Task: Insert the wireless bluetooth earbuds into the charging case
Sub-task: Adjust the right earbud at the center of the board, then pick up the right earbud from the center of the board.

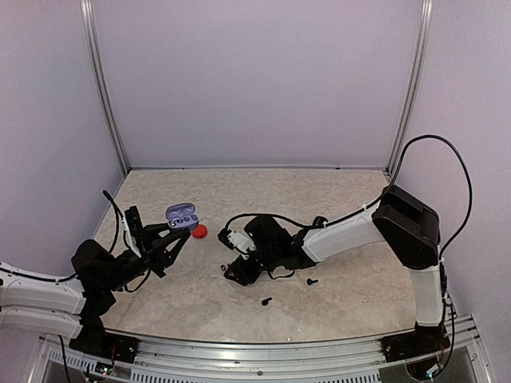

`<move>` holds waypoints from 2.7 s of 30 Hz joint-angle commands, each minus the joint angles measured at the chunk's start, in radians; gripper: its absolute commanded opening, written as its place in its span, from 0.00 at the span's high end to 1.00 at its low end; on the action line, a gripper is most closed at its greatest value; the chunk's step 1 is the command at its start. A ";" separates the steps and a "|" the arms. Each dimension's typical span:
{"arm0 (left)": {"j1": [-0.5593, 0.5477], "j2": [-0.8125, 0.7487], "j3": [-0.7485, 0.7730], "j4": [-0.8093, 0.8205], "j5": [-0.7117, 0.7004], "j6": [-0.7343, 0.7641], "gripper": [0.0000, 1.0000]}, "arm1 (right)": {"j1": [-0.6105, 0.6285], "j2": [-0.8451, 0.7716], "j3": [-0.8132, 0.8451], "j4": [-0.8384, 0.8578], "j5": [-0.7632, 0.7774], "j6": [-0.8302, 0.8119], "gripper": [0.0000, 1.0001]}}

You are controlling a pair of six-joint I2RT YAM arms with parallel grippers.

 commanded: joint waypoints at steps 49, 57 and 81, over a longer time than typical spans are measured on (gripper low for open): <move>0.005 -0.045 -0.033 0.032 -0.027 0.023 1.00 | 0.026 0.069 -0.008 0.063 0.020 -0.125 0.45; 0.005 -0.040 -0.030 0.028 -0.032 0.030 1.00 | 0.027 0.094 0.009 0.043 0.057 -0.100 0.54; 0.005 -0.043 -0.036 0.026 -0.043 0.033 1.00 | 0.022 0.019 -0.007 0.027 0.045 -0.107 0.68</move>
